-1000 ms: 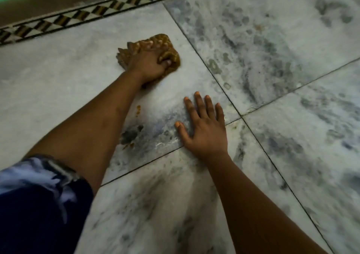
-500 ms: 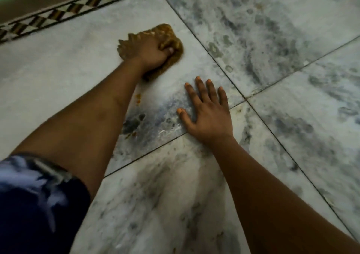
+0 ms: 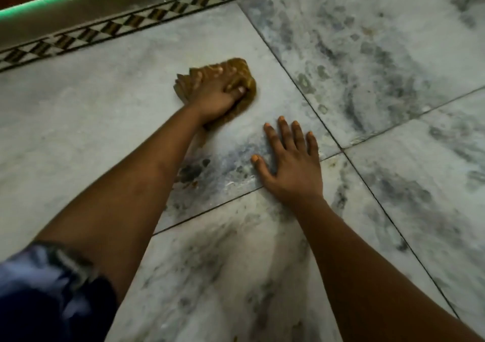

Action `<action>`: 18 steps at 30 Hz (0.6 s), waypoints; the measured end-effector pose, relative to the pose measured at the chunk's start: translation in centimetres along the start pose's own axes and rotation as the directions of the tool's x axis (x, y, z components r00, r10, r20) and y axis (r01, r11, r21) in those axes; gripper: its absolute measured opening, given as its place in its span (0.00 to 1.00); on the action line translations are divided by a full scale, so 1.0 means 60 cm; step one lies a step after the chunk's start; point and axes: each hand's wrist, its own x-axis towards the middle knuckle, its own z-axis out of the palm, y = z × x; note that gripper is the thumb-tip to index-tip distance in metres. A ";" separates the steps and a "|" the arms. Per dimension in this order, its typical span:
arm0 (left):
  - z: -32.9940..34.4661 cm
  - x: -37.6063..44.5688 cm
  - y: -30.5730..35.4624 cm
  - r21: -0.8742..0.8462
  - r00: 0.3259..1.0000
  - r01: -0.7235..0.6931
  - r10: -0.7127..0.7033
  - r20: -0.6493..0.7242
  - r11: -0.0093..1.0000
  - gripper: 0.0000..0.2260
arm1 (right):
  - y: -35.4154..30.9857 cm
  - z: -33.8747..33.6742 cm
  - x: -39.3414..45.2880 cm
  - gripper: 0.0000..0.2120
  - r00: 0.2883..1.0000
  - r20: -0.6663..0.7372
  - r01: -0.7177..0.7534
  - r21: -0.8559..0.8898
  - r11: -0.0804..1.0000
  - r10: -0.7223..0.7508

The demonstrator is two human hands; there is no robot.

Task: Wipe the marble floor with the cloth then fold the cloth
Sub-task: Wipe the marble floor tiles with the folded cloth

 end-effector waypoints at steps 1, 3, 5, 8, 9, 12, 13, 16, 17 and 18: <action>0.011 -0.021 -0.009 -0.017 0.998 -0.050 0.050 0.034 0.999 0.23 | 0.002 0.000 0.000 0.35 1.000 0.001 0.000 0.002 1.000 0.000; 0.026 -0.093 -0.041 -0.013 0.984 -0.161 0.162 0.075 0.987 0.25 | 0.002 -0.001 -0.001 0.35 1.000 -0.001 0.000 0.008 1.000 0.000; 0.033 -0.178 -0.079 0.057 0.953 -0.303 0.301 0.039 0.951 0.28 | 0.002 -0.001 -0.001 0.34 1.000 -0.008 0.000 0.000 1.000 0.000; 0.026 -0.238 -0.142 0.275 0.922 -0.386 0.382 0.071 0.881 0.31 | 0.000 -0.001 -0.002 0.34 1.000 -0.024 0.004 0.000 1.000 -0.004; 0.018 -0.225 -0.151 0.303 0.940 -0.340 0.335 0.070 0.890 0.32 | 0.000 -0.001 -0.002 0.35 1.000 -0.025 0.002 0.007 1.000 -0.001; 0.013 -0.153 -0.135 0.296 1.000 -0.021 0.021 0.003 0.955 0.31 | -0.001 -0.003 -0.005 0.37 1.000 -0.003 0.005 0.011 1.000 -0.005; 0.014 -0.128 -0.121 0.271 0.997 0.072 -0.078 0.008 0.960 0.29 | -0.001 -0.003 -0.005 0.37 1.000 0.000 0.006 0.007 1.000 -0.006; 0.036 -0.129 -0.071 0.291 0.992 0.116 -0.127 0.017 0.950 0.27 | 0.002 -0.005 -0.004 0.38 1.000 0.015 0.011 -0.001 1.000 -0.011; 0.045 -0.161 -0.061 0.330 0.996 0.070 -0.082 0.022 0.941 0.27 | 0.000 -0.006 -0.004 0.39 1.000 0.021 0.015 -0.001 1.000 -0.015; 0.057 -0.197 -0.056 0.364 1.000 0.001 -0.011 0.027 0.931 0.28 | 0.000 -0.007 -0.004 0.39 1.000 0.024 0.017 -0.003 1.000 -0.017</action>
